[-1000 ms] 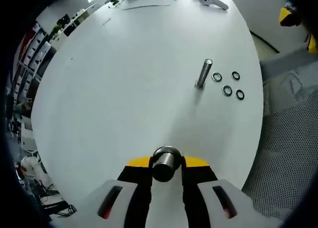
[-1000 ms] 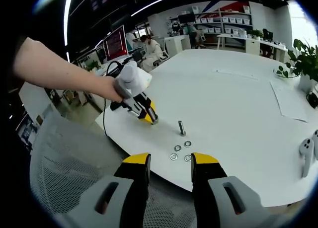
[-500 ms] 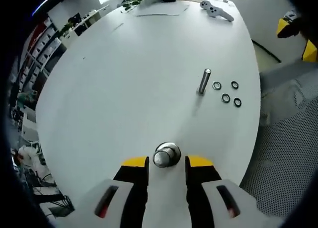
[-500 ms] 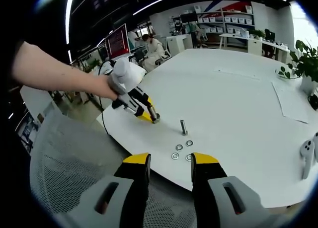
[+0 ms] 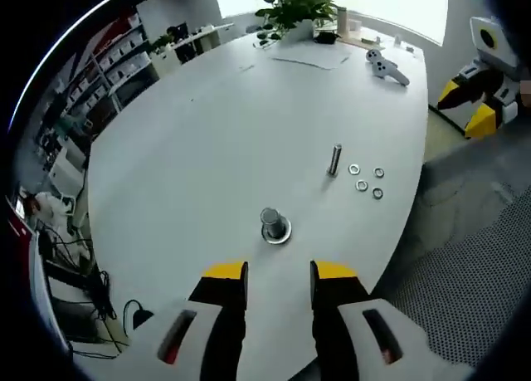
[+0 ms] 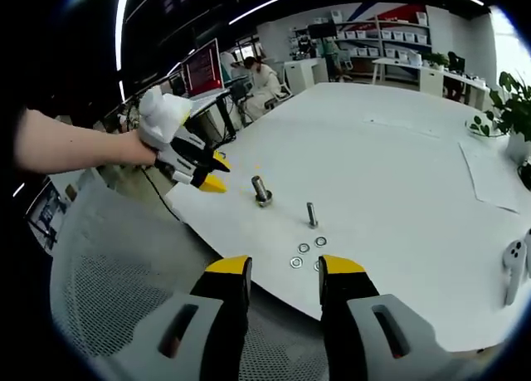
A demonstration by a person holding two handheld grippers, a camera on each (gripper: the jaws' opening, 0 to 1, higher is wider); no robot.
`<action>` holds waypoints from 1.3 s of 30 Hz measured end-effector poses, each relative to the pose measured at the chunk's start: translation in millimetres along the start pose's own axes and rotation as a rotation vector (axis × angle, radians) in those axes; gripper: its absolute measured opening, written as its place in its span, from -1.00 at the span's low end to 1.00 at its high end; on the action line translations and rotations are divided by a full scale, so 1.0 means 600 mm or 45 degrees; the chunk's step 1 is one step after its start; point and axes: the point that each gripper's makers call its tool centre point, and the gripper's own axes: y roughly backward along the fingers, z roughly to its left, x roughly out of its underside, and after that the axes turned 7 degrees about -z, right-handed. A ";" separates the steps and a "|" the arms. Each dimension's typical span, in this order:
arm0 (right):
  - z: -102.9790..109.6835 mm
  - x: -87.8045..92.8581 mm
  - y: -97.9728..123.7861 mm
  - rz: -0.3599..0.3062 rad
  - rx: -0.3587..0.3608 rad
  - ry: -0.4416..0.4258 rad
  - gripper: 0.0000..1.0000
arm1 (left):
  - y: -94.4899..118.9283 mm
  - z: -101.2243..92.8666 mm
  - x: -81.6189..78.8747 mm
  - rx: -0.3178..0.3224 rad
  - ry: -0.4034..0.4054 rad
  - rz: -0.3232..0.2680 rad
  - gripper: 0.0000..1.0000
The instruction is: Place the washer onto the threaded stud by aligning its center hole with the stud, sliding it down to the base, and recovering from edge contact or off-axis alignment until the washer reaches the visible bottom stop.
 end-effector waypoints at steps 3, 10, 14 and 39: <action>-0.002 0.002 0.000 0.006 0.008 0.002 -0.30 | 0.019 -0.003 -0.010 -0.015 0.020 -0.050 -0.44; -0.006 0.001 0.002 -0.002 0.029 0.002 -0.30 | 0.050 -0.023 -0.033 -0.014 0.083 -0.181 -0.44; -0.008 0.005 0.002 0.014 0.036 0.010 -0.29 | 0.066 -0.038 -0.044 -0.001 0.103 -0.239 -0.44; -0.022 0.023 0.002 0.103 0.107 0.043 -0.29 | 0.180 -0.010 -0.023 -0.077 0.195 -0.430 -0.43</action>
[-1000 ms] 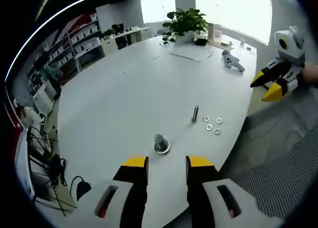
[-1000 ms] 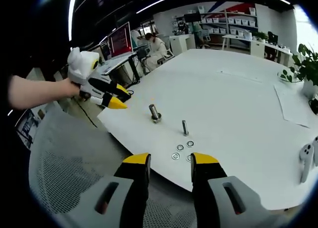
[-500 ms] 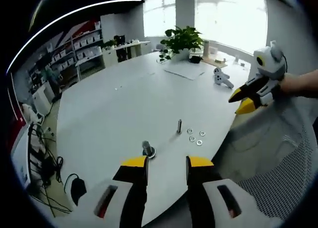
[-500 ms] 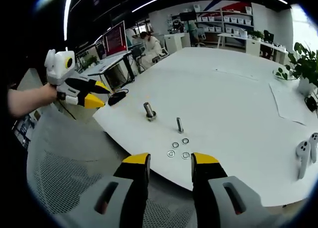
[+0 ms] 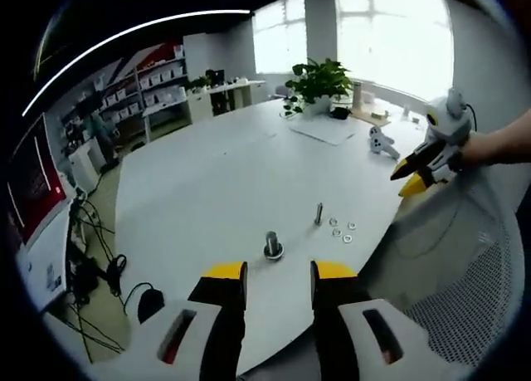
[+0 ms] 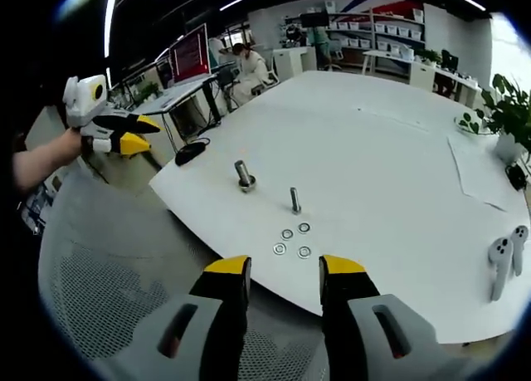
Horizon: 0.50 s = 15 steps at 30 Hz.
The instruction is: Place the washer onto the threaded stud by aligning its center hole with the stud, sliding it down to the base, and recovering from edge contact or off-axis alignment until the washer reaches the visible bottom stop.
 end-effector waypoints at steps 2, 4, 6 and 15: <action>-0.001 0.001 0.000 0.005 -0.001 0.007 -0.29 | 0.006 0.003 0.005 -0.005 0.017 -0.013 -0.43; 0.000 0.001 -0.001 0.003 -0.003 0.010 -0.29 | 0.010 0.007 0.009 -0.023 0.115 -0.040 -0.42; 0.001 0.001 -0.001 0.008 -0.004 0.016 -0.29 | 0.016 0.010 0.011 -0.024 0.135 -0.059 -0.40; -0.001 0.006 -0.002 0.031 0.004 0.011 -0.29 | 0.016 -0.026 0.009 0.014 0.150 -0.105 -0.40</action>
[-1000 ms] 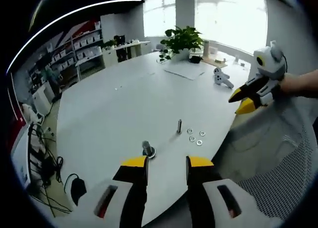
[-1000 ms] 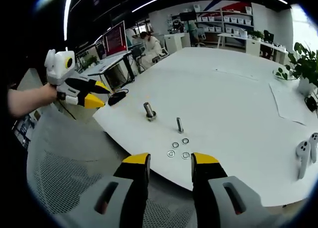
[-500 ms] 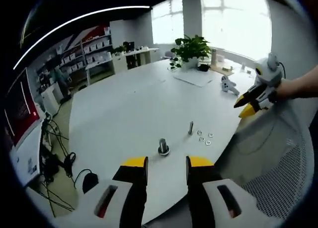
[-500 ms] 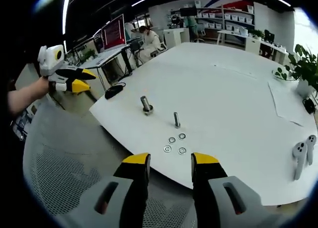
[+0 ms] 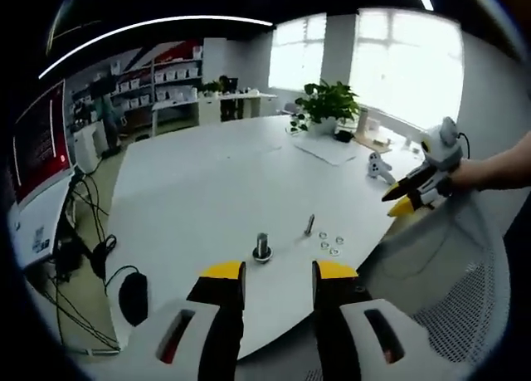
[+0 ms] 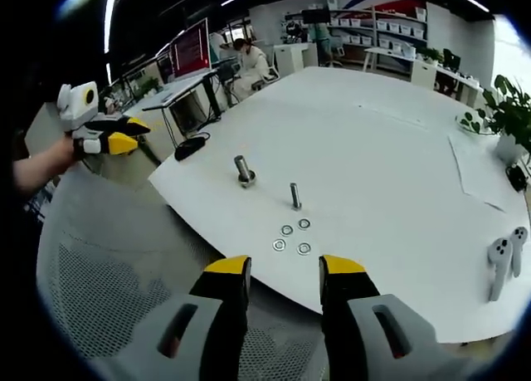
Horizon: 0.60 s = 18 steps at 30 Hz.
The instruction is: Place the washer onto the threaded stud by aligning its center hole with the stud, sliding it down to the base, and recovering from edge contact or off-axis alignment until the washer reaches the visible bottom stop.
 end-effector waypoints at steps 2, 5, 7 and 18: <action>-0.003 0.001 0.001 0.003 0.010 0.000 -0.29 | -0.006 -0.014 0.003 0.024 -0.038 0.004 -0.40; -0.007 -0.001 0.002 -0.008 0.025 -0.021 -0.29 | -0.006 -0.020 0.008 0.040 -0.125 0.024 -0.41; -0.008 -0.001 0.001 -0.005 0.034 -0.015 -0.29 | -0.003 -0.023 0.004 0.056 -0.080 0.008 -0.41; -0.008 0.010 0.000 0.041 0.047 0.003 -0.29 | -0.009 -0.035 0.020 0.113 -0.029 0.023 -0.38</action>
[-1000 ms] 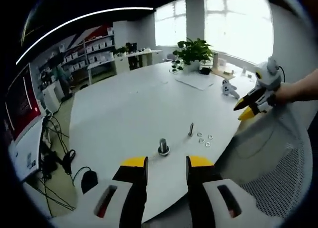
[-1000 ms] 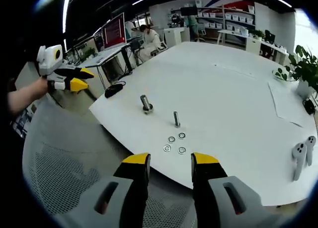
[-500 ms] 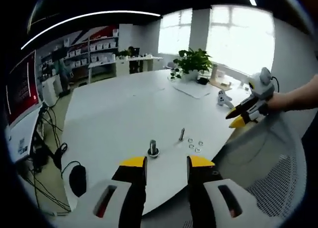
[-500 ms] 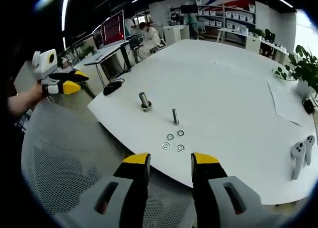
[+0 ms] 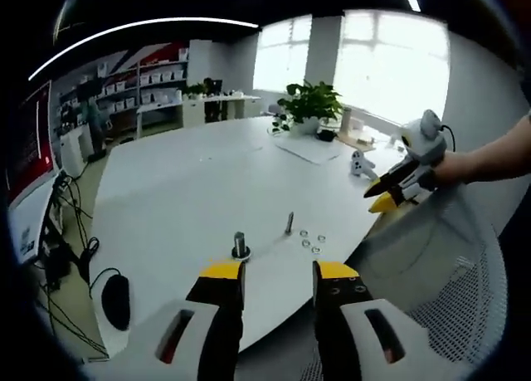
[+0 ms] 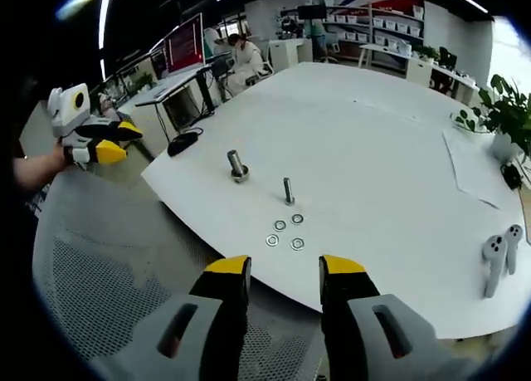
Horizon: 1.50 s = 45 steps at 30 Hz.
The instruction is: Place the washer onto the threaded stud by aligning its center hole with the stud, sliding it down to the base, and recovering from edge contact or off-axis alignment until the washer reaches the visible bottom stop.
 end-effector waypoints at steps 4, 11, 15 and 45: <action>-0.005 0.002 0.001 0.010 0.013 0.015 -0.29 | -0.001 -0.002 -0.003 0.000 -0.036 -0.007 -0.39; -0.007 0.005 0.002 0.018 0.039 0.023 -0.29 | 0.001 -0.005 0.005 0.019 -0.018 0.006 -0.40; -0.011 0.004 0.005 0.012 0.056 0.002 -0.28 | 0.001 -0.007 0.001 0.031 -0.026 -0.001 -0.41; -0.023 0.039 -0.100 0.257 -0.115 0.140 -0.16 | 0.001 0.003 0.009 0.014 -0.045 0.023 -0.43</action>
